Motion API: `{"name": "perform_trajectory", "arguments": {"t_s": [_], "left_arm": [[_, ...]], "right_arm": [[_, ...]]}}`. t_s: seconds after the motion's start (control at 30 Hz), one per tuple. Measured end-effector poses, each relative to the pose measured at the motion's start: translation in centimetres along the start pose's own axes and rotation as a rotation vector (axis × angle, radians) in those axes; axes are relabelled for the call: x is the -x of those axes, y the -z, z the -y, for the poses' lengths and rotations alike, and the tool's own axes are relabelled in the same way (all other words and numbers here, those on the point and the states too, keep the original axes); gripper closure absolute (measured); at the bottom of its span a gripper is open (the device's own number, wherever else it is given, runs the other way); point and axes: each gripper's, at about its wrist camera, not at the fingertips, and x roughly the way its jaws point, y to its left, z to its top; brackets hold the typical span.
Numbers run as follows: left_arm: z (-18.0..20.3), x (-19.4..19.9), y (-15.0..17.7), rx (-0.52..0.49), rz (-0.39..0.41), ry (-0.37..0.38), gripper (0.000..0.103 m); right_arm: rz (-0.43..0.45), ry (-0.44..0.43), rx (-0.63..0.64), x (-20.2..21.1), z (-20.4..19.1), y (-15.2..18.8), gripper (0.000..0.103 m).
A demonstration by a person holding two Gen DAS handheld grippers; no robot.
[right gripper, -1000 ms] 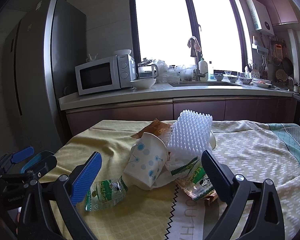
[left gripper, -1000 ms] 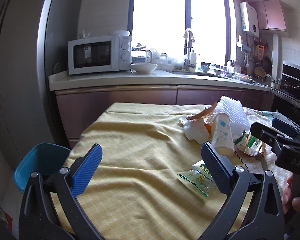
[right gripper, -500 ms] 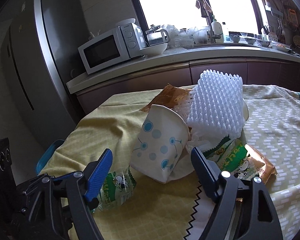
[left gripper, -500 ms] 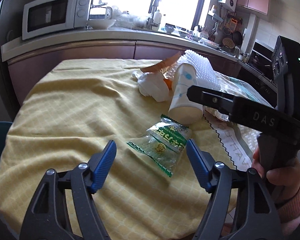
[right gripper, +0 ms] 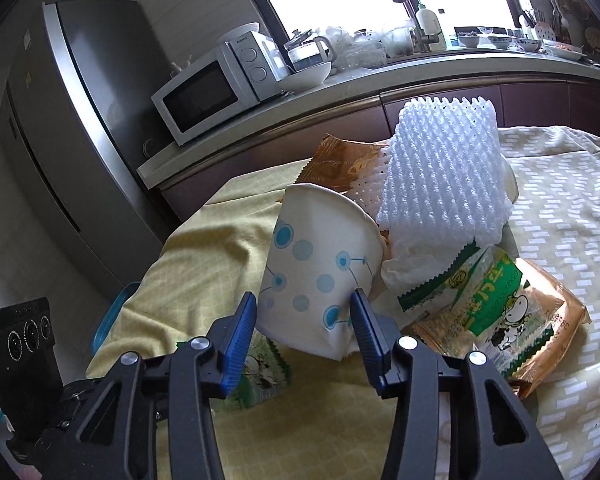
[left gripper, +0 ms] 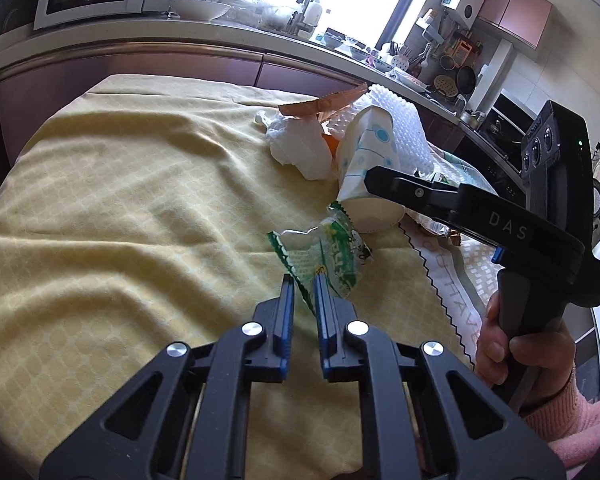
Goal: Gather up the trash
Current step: 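Grasp the green-printed plastic wrapper with the left gripper, then carry the wrapper toward the teal bin with the left gripper while the right gripper grasps orange peel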
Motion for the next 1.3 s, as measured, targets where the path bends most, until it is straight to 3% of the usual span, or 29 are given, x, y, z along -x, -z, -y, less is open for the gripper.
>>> {"name": "perform_trajectory", "arguments": {"t_s": [0.27, 0.63, 0.7, 0.77, 0.87, 0.93, 0.97, 1.0, 1.07, 1.3], "left_arm": [[-1.0, 2.9, 0.0, 0.001, 0.059, -0.014, 0.094], [-5.9, 10.3, 0.6, 0.073, 0.181, -0.119, 0.094], [-7.2, 11.8, 0.7, 0.093, 0.205, -0.150, 0.094], [-8.7, 13.4, 0.8, 0.114, 0.232, -0.189, 0.094], [-11.1, 15.5, 1.2, 0.159, 0.267, -0.249, 0.094], [-12.6, 16.5, 1.8, 0.187, 0.278, -0.273, 0.094], [-13.2, 16.9, 2.1, 0.199, 0.282, -0.284, 0.094], [-13.7, 17.2, 2.4, 0.208, 0.283, -0.289, 0.094], [-14.5, 17.7, 2.8, 0.223, 0.280, -0.298, 0.094], [-17.4, 18.1, 4.4, 0.282, 0.273, -0.340, 0.094]], "right_arm": [[0.029, -0.046, -0.003, 1.7, -0.3, -0.2, 0.061], [-0.007, -0.192, 0.063, 0.6, -5.5, -0.9, 0.062], [-0.016, -0.228, 0.086, 0.1, -7.1, -1.1, 0.073], [-0.034, -0.279, 0.107, -0.5, -8.7, -1.3, 0.094], [-0.074, -0.287, 0.172, -1.9, -11.2, -1.2, 0.094], [-0.092, -0.290, 0.179, -2.6, -12.0, -0.8, 0.093], [-0.089, -0.272, 0.184, -2.6, -12.1, -0.7, 0.081], [-0.078, -0.241, 0.191, -2.6, -12.2, -0.5, 0.061], [-0.060, -0.178, 0.195, -2.2, -11.7, -0.3, 0.039], [-0.163, -0.052, 0.181, -3.8, -10.2, 1.2, 0.035]]}}
